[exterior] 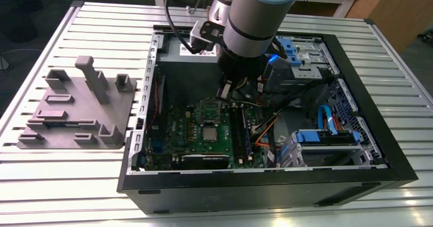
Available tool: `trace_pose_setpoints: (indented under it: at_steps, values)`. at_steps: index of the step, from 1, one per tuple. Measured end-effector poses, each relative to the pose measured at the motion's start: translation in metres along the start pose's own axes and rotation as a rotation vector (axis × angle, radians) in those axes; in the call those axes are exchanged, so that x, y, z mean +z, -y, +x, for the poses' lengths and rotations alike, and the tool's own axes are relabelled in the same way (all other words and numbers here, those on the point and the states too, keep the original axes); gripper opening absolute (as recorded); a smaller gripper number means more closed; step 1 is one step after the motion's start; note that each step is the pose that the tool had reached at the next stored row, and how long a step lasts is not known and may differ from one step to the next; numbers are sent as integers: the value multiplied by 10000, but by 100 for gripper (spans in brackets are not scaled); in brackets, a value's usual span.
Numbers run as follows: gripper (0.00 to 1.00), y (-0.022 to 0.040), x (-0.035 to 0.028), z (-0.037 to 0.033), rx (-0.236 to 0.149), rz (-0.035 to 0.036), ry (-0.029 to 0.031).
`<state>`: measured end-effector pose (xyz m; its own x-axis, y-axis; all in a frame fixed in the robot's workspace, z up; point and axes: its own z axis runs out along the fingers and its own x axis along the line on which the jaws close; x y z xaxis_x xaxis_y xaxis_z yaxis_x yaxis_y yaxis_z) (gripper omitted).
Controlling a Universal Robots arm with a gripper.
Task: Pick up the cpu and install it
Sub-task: 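Close the cpu cover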
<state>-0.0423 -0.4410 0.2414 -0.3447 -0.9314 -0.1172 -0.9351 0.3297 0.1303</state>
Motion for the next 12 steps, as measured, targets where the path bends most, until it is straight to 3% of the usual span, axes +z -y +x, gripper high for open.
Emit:
trace_pose_setpoints:
  at_steps: [12]
  values:
    - [10,-7,-13,0,-74,-9,-9]
